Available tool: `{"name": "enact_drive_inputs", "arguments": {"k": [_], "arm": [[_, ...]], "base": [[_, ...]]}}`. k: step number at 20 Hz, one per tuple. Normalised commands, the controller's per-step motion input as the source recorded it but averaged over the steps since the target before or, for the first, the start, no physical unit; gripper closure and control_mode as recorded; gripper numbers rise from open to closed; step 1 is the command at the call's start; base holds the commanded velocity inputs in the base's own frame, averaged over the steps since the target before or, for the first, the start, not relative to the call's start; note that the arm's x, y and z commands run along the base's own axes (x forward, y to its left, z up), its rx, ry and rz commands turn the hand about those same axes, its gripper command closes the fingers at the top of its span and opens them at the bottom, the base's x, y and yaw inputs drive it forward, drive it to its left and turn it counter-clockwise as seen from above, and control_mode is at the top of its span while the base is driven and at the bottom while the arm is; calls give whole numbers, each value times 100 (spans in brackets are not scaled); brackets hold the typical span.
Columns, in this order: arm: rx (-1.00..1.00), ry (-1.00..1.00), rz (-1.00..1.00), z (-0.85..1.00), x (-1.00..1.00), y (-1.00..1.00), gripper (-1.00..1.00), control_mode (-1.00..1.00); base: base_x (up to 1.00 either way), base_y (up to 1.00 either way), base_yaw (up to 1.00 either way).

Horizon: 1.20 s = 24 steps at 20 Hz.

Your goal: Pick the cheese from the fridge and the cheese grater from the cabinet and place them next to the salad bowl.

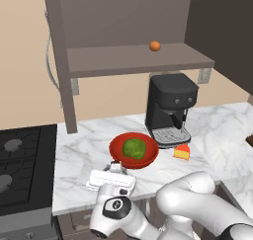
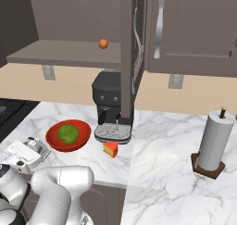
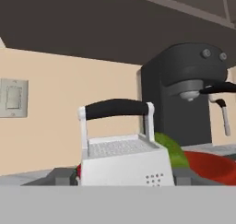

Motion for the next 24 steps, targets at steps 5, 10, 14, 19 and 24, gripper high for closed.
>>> {"name": "enact_drive_inputs", "arguments": {"k": [5, 10, 14, 19, 24], "arm": [[0, -12, 0, 19, -6, 0, -100, -100], [0, -11, 0, 11, 0, -6, -100, -100], [0, -19, 0, 58, -43, -3, -100, -100], [0, -13, -1, 96, -54, -7, -100, -100], [1, 0, -10, 100, -12, -32, -100, -100]], "base": [[0, 0, 0], [0, 0, 0], [0, 0, 0], [0, 0, 0], [0, 0, 0]]}}
